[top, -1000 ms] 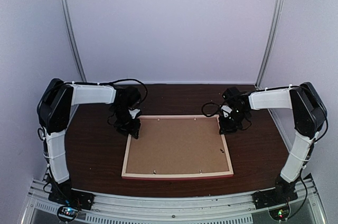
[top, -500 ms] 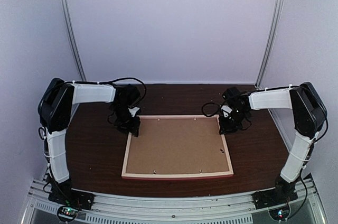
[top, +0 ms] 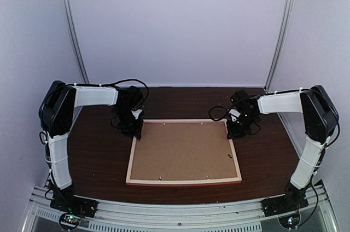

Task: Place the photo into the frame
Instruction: Press the fastener onto the backboard.

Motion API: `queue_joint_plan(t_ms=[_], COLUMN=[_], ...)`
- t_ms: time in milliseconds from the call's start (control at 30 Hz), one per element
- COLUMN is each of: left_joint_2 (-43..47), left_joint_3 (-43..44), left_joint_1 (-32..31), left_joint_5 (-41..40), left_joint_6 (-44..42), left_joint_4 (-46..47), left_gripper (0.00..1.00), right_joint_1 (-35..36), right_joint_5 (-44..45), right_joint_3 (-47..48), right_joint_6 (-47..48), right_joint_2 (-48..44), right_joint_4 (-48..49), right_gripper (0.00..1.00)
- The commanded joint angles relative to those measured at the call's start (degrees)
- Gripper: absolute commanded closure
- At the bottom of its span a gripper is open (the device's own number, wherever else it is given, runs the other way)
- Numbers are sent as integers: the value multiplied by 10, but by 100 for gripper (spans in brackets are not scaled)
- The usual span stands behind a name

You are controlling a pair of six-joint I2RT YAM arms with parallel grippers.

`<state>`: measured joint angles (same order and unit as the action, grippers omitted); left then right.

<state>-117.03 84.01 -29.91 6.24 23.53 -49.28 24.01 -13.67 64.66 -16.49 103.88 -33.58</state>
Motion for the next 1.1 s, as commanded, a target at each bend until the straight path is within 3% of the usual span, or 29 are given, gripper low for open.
queue_joint_plan(t_ms=[0,267,667,1067], left_joint_2=[-21,-11,16,119], left_joint_3=[-22,-38,-33,-143], left_joint_1=[5,5,5,5], left_joint_5=[-14,-6,0,14], left_joint_6=[2,3,9,34], left_joint_4=[35,35,50,103], left_gripper=[68,70,53,45], right_joint_1=[5,5,5,5], right_joint_5=[-10,-10,-11,-13], right_joint_3=[-34,-33,-31,-26], right_joint_6=[33,33,32,32], right_joint_2=[38,40,38,40], right_joint_4=[-6,-6,-8,-8], right_gripper=[88,88,88,88])
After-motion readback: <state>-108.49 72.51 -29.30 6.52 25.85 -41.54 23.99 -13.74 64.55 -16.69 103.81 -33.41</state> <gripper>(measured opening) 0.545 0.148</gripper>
